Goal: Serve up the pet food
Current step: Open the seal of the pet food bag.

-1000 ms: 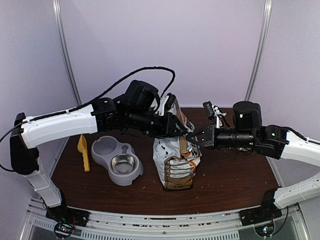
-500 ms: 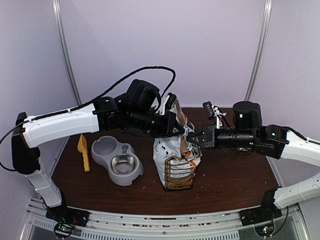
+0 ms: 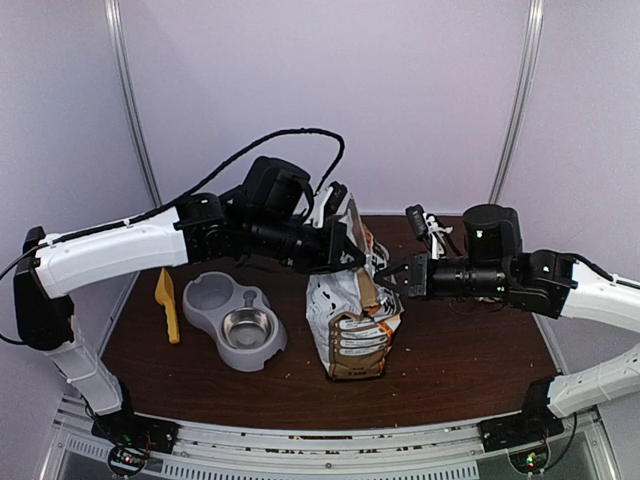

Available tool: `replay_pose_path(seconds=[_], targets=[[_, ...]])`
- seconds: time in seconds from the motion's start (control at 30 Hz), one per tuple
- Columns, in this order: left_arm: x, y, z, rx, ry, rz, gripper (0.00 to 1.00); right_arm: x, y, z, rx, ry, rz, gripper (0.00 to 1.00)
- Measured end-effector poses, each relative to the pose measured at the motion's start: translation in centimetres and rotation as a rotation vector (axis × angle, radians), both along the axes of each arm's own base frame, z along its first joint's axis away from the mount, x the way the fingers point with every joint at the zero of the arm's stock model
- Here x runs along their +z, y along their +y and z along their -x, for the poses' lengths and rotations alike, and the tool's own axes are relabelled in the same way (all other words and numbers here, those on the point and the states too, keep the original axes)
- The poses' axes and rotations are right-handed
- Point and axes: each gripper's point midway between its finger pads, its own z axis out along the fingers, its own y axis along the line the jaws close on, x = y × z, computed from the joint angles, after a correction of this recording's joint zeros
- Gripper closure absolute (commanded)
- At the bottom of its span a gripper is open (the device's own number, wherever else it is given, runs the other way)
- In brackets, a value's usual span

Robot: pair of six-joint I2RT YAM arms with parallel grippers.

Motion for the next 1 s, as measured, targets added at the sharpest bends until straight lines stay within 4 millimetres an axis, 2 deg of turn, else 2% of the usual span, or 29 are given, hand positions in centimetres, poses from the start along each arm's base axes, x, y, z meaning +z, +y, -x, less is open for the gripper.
replay_pose_path(seconds=[0.23, 0.3, 0.4, 0.57, 0.7, 1.0], targets=[[0.8, 0.7, 0.2, 0.009, -0.015, 0.013, 1.00, 0.1, -0.6, -0.2, -0.032, 0.016, 0.018, 0.60], [1.1, 0.9, 0.2, 0.011, -0.022, 0.017, 0.83, 0.3, -0.9, 0.0, -0.036, 0.020, 0.011, 0.54], [1.6, 1.1, 0.3, 0.009, -0.041, 0.023, 0.52, 1.2, -1.2, 0.3, -0.037, 0.011, -0.011, 0.53], [1.8, 1.8, 0.3, 0.020, -0.058, 0.025, 0.28, 1.8, -1.2, 0.2, -0.033, 0.017, -0.042, 0.61], [2.0, 2.2, 0.2, 0.031, -0.072, 0.024, 0.21, 2.0, -0.9, 0.0, -0.021, 0.029, -0.064, 0.64], [2.6, 2.6, 0.3, 0.038, -0.085, 0.035, 0.18, 2.2, -0.1, 0.2, 0.014, 0.043, -0.094, 0.69]])
